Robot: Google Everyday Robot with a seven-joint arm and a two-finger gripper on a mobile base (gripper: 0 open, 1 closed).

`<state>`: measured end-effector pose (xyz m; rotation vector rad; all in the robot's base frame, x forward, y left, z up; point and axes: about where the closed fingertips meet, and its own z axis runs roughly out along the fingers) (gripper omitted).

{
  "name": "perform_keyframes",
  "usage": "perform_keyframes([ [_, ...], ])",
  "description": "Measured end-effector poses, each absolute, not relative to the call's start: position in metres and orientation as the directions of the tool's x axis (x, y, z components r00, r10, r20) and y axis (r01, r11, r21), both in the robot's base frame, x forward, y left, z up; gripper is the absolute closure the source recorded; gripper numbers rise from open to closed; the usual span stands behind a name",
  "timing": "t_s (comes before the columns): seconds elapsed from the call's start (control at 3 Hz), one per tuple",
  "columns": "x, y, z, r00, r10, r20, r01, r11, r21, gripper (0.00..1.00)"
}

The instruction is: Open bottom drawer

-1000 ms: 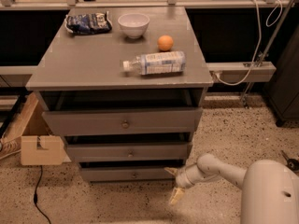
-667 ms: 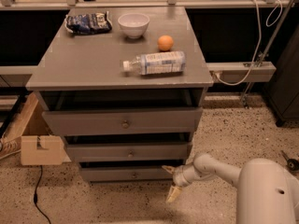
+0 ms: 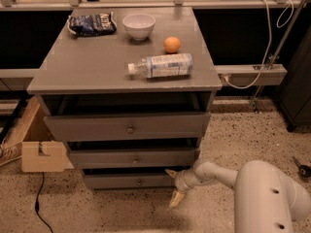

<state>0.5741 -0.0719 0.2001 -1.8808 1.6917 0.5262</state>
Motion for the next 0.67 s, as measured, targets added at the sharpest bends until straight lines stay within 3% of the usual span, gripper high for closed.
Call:
perform_keyframes([
  [0.67,0.598,-0.062,0.18,0.159,-0.821,-0.548,-0.98,-0.064,-0.188,0.0],
])
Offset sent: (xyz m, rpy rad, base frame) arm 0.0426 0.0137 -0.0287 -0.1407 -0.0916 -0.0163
